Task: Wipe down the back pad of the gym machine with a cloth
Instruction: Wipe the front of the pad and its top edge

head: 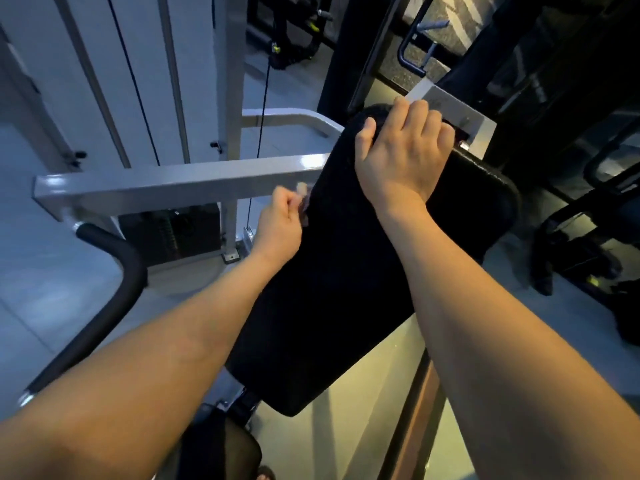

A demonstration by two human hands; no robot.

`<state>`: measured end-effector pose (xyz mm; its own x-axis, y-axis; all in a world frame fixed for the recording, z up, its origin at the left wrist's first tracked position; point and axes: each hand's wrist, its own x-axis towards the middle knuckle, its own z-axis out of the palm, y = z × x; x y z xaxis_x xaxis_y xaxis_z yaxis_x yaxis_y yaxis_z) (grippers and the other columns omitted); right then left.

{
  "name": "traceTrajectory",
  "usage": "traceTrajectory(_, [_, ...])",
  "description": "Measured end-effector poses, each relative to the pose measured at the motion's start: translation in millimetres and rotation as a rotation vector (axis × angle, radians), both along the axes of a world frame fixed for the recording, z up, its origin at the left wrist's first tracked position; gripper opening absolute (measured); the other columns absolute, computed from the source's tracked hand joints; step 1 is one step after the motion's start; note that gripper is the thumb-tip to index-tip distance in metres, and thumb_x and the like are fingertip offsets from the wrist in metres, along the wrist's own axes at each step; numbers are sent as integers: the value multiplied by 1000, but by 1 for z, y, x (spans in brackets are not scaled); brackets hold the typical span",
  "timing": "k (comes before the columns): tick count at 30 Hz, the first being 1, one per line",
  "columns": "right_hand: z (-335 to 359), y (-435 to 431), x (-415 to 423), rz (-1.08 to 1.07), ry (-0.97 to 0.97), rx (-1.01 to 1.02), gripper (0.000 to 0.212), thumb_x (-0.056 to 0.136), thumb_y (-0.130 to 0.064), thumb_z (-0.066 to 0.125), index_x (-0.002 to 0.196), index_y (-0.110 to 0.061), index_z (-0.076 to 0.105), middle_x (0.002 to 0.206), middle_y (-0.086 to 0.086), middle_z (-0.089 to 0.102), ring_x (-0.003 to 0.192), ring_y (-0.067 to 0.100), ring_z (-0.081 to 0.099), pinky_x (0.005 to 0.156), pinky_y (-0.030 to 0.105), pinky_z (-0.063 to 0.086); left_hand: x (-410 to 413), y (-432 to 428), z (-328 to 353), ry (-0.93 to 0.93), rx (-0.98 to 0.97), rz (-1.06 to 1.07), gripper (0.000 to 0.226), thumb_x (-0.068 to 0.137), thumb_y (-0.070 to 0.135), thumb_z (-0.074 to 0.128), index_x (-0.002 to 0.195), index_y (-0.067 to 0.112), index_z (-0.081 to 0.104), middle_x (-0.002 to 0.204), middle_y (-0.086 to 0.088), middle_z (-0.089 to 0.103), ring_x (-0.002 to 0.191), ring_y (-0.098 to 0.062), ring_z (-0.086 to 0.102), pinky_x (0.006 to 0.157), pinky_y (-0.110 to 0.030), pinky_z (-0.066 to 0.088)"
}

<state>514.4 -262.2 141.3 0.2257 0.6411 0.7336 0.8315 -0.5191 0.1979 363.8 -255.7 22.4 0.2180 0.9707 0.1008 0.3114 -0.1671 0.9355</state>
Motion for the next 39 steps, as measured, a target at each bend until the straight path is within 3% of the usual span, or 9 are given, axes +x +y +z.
traceTrajectory(3, [1,-8,4,73,31,-40,60,102,-45,33,142,-3,52,121,15,60,112,35,55,102,47,38,-18,-18,-25,198,-63,-33,14,109,23,36,99,14,35,78,0,48,68,-21,48,53,-34,26])
traceTrajectory(9, [-15,-69,10,352,103,-195,69,94,-25,46,158,-4,32,163,19,30,155,36,21,129,49,14,-9,-29,6,-51,-148,166,19,106,28,47,93,15,47,79,5,61,73,-13,58,64,-29,44])
traceTrajectory(12, [-28,-107,16,412,108,-205,54,88,-23,54,141,-11,52,152,16,41,145,36,33,121,51,26,1,-22,33,-143,-61,163,19,105,35,50,101,17,57,84,7,68,77,-3,64,76,-29,53])
traceTrajectory(18, [-33,-135,42,311,173,-123,37,85,-25,55,121,-14,57,135,13,46,124,34,39,101,46,32,30,-19,49,-8,53,50,15,97,30,55,91,40,47,102,-4,64,89,-23,64,80,-45,58])
traceTrajectory(25, [-17,-145,87,252,230,48,63,84,-37,50,143,-15,46,149,13,38,143,31,29,113,47,22,60,-39,89,-30,245,179,5,104,12,41,100,13,43,87,7,51,74,-4,47,62,-24,39])
traceTrajectory(28, [-27,-137,92,254,243,126,76,85,-37,56,154,-8,40,152,17,44,145,35,36,118,49,27,71,-63,72,168,305,78,9,102,6,42,109,9,45,88,-6,56,67,-15,52,55,-37,34])
traceTrajectory(32, [-33,-128,93,261,185,254,74,82,-35,60,149,-4,48,144,19,53,135,36,45,115,47,34,63,-117,11,375,329,-347,57,98,-1,44,152,7,27,142,-25,51,118,-42,59,91,-49,52])
traceTrajectory(36, [-36,-128,96,272,173,276,73,83,-36,61,148,-6,50,143,19,53,134,34,44,114,47,36,51,-110,13,317,305,-354,72,102,5,45,162,19,8,144,-22,53,117,-35,62,97,-49,53])
traceTrajectory(39, [-35,-127,95,270,181,284,72,82,-36,61,148,-8,50,143,18,53,134,34,44,114,48,36,47,-94,49,80,229,-120,46,105,8,42,151,11,33,143,-15,55,106,-6,65,92,-34,56])
